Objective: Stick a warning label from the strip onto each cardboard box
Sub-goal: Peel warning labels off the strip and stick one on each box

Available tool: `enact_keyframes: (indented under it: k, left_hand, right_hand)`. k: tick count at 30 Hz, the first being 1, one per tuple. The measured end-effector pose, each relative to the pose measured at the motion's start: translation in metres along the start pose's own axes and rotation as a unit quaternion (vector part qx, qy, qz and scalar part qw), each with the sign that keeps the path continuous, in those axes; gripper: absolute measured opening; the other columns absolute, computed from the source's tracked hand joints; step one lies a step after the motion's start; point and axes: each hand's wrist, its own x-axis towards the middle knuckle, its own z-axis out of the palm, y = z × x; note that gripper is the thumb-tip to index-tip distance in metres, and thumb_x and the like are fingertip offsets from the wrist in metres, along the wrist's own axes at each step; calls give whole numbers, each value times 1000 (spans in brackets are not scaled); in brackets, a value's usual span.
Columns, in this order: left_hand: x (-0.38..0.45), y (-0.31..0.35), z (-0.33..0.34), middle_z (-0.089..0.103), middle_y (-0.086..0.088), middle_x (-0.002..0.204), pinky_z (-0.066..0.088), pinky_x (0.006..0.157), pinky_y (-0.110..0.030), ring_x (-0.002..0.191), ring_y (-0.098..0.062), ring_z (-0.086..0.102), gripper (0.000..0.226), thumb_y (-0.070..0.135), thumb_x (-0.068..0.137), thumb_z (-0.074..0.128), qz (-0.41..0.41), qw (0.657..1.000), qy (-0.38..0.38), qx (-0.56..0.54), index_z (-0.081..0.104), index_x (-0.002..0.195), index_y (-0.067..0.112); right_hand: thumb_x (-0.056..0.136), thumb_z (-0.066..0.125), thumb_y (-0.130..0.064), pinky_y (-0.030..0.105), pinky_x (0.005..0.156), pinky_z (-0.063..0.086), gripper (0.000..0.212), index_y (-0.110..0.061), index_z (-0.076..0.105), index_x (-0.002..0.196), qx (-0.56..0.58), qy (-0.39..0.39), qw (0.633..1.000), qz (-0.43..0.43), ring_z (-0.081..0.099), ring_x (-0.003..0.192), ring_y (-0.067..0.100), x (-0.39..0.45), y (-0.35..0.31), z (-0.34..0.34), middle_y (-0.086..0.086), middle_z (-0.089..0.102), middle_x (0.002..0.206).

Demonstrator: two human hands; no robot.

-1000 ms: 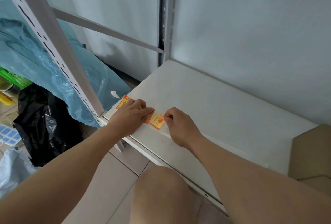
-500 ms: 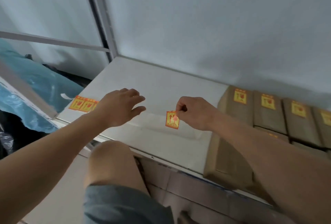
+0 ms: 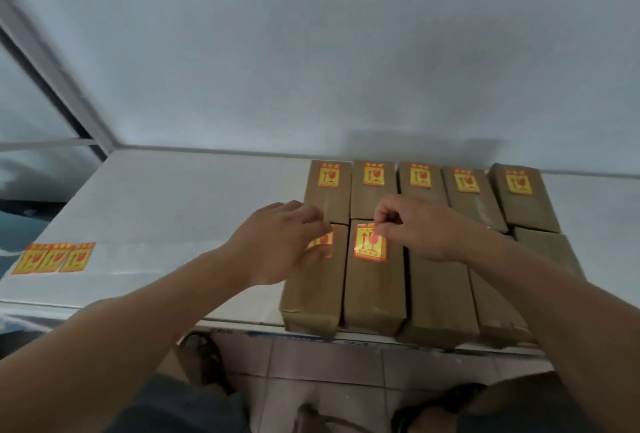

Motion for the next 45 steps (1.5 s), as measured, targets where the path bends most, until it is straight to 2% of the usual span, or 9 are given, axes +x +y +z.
enact_keyframes:
  k: [4, 7, 10, 14, 24, 28, 33, 38, 45]
  left_hand:
    - [26, 39, 7, 59, 6, 120, 49, 81, -33, 105, -16, 57, 49, 55, 96, 30, 15, 999, -26, -32, 60, 123, 27]
    - [39, 63, 14, 58, 7, 121, 50, 85, -35, 109, -15, 55, 48, 57, 96, 31, 27, 998, -29, -47, 60, 122, 29]
    - [48, 84, 18, 58, 8, 119, 45, 91, -34, 112, -14, 52, 47, 56, 97, 32, 60, 997, -36, -40, 61, 119, 27]
    - [59, 104, 25, 55, 6, 128, 37, 103, -36, 122, -16, 45, 54, 62, 96, 28, 87, 994, -68, -24, 59, 123, 26]
    - [65, 109, 43, 52, 4, 131, 36, 104, -40, 124, -18, 42, 63, 71, 91, 25, 123, 989, -82, -4, 54, 127, 29]
    - [64, 109, 45, 51, 4, 132, 35, 104, -39, 124, -18, 42, 62, 71, 91, 26, 121, 989, -80, -11, 54, 127, 29]
    - [63, 107, 46, 52, 5, 130, 37, 103, -39, 123, -18, 42, 61, 71, 91, 26, 121, 989, -80, -18, 54, 125, 30]
    - [64, 108, 47, 52, 5, 130, 37, 103, -38, 123, -17, 42, 62, 72, 91, 26, 122, 989, -82, -16, 55, 124, 29]
    - [64, 108, 46, 51, 5, 131, 33, 106, -39, 125, -18, 40, 62, 72, 90, 25, 116, 989, -90, -16, 54, 125, 30]
  right_hand:
    - [92, 58, -31, 24, 67, 42, 6, -28, 56, 89, 28, 14, 999, 31, 54, 80, 9, -25, 39, -15, -10, 58, 87]
    - [91, 61, -31, 26, 72, 47, 6, -27, 57, 90, 52, 13, 997, 53, 58, 83, 11, -39, 62, -20, -8, 61, 88]
    - [91, 61, -30, 22, 71, 45, 6, -26, 57, 92, 68, 17, 995, 67, 59, 85, 9, -48, 78, -21, -7, 62, 90]
    - [90, 63, -29, 19, 69, 42, 6, -27, 57, 92, 83, 22, 993, 78, 58, 83, 7, -51, 91, -17, -8, 61, 89]
    - [88, 65, -33, 30, 82, 51, 12, -31, 55, 94, 85, -4, 993, 82, 60, 90, 9, -44, 99, -14, -8, 63, 94]
    - [88, 65, -33, 27, 80, 50, 13, -29, 55, 95, 82, -6, 994, 77, 58, 89, 9, -43, 96, -14, -7, 61, 93]
    - [86, 66, -35, 19, 70, 41, 16, -31, 54, 95, 59, -9, 994, 87, 54, 84, 6, -40, 96, -8, -10, 57, 91]
    - [87, 66, -36, 19, 67, 38, 17, -30, 53, 96, 24, 0, 996, 91, 51, 82, 4, -39, 95, -4, -12, 54, 89]
    - [83, 68, -39, 24, 78, 44, 29, -31, 47, 102, -13, 45, 994, 102, 51, 88, 5, -41, 93, 1, -13, 50, 99]
